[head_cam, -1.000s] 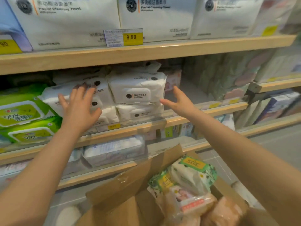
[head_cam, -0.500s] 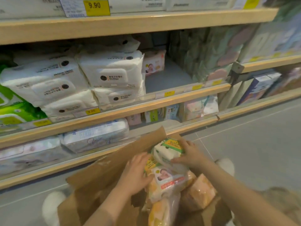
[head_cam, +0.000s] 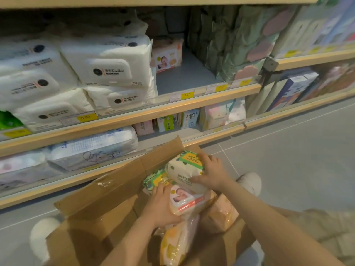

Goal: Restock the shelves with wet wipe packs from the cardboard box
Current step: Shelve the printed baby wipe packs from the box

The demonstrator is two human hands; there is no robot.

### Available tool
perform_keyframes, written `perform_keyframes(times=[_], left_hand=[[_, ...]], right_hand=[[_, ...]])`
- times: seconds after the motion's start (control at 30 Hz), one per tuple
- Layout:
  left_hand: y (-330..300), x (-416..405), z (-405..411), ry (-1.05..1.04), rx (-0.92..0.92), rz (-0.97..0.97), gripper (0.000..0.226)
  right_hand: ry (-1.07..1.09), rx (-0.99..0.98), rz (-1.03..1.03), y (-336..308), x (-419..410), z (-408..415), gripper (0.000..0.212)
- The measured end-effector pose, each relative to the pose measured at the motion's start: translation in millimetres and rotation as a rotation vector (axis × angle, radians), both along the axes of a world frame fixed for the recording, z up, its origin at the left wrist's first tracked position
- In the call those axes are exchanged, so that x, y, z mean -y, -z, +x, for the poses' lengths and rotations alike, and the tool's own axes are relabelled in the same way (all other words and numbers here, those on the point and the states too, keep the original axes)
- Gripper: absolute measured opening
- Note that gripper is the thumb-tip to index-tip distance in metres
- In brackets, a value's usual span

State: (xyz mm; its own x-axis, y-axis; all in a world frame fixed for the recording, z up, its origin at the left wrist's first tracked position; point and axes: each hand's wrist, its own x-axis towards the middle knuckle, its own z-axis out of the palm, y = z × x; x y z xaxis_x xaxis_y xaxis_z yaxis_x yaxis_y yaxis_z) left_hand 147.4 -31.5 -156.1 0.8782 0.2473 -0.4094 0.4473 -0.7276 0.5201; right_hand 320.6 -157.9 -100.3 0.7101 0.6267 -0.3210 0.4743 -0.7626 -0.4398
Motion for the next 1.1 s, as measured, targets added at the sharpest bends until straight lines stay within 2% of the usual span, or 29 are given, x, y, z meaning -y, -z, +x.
perform_keyframes(times=[0.13,0.27,0.47,0.6,0.73,0.83,0.97,1.1], left_hand=[[-12.0,-4.1,-19.9,-0.02,0.066,0.011,0.105],[-29.5,-22.6,-41.4,0.04,0.121,0.112,0.105],[-40.9,-32.8,-53.8,0.098,0.093,0.268,0.127],[-35.3,-34.7,-50.0,0.109,0.027,0.285,0.132],[-28.9,-41.6,-46.6,0.13,-0.017,0.304,0.12],[-27.1,-45.4,-43.4,0.16,-0.013,0.31,0.132],[-28.9,-45.2,-41.2,0.141,0.055,0.21,0.111],[-43.6,-40.5,-42.3,0.151,0.115,0.221,0.101]], right_hand=[[0.02,-0.039,0.078,-6.2,10.1,-0.5,0.091],[-0.027,0.035,0.1,-20.8,28.2,-3.5,0.089],[-0.207,0.193,-0.038,-37.6,65.1,3.8,0.096],[-0.187,0.171,-0.085,-29.3,74.3,9.9,0.105],[-0.16,0.157,-0.153,-18.7,65.6,18.3,0.115],[-0.156,0.071,-0.177,-16.1,63.3,28.4,0.118],[-0.182,0.077,-0.172,-20.5,58.3,33.8,0.106],[-0.198,0.16,-0.144,-28.5,57.8,28.3,0.099]])
